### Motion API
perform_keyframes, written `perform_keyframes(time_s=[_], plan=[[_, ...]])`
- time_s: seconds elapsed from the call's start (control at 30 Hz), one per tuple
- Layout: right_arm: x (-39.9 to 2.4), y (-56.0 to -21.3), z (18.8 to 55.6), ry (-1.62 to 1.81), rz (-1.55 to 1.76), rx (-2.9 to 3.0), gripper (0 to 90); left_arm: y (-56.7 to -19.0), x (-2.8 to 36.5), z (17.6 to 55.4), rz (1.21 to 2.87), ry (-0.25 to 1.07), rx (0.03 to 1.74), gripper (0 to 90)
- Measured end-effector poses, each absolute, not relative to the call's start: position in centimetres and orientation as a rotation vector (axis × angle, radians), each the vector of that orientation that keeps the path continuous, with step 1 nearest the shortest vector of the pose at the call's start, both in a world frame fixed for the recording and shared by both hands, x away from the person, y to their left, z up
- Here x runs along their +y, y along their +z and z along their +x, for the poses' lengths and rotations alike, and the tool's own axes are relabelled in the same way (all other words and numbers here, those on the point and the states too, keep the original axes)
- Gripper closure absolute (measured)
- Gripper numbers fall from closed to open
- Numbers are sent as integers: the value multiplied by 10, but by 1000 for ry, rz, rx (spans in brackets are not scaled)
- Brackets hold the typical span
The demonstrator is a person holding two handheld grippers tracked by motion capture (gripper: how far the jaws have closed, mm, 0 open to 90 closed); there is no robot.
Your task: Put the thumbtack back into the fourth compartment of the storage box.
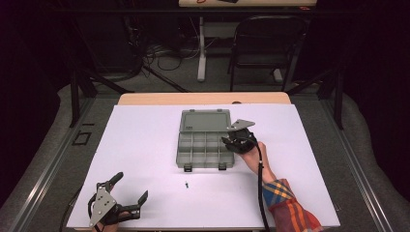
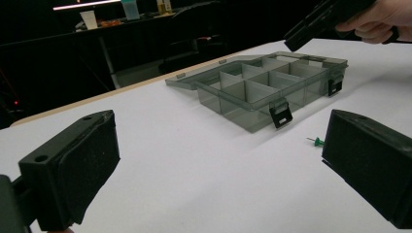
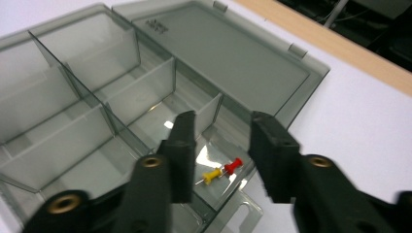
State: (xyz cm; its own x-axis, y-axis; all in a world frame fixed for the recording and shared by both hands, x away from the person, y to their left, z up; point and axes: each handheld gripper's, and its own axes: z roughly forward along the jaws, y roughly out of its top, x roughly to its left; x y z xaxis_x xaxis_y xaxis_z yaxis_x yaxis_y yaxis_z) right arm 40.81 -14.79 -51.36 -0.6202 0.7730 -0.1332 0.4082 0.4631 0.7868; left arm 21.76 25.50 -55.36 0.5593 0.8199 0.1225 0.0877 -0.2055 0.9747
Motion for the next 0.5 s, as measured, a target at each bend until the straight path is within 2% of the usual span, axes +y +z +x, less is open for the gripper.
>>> perform_keyframes(time_s=[0.13,0.33,0.5], plan=[[-150,-507,401,1041,991,2224,361,-553,255,217,1659,808,766,1],[-150,-496,386,1104,980,2206,189,-552,256,216,1652,811,772,2],[-149,-486,372,1185,952,2199,141,-553,255,216,1659,812,769,2]])
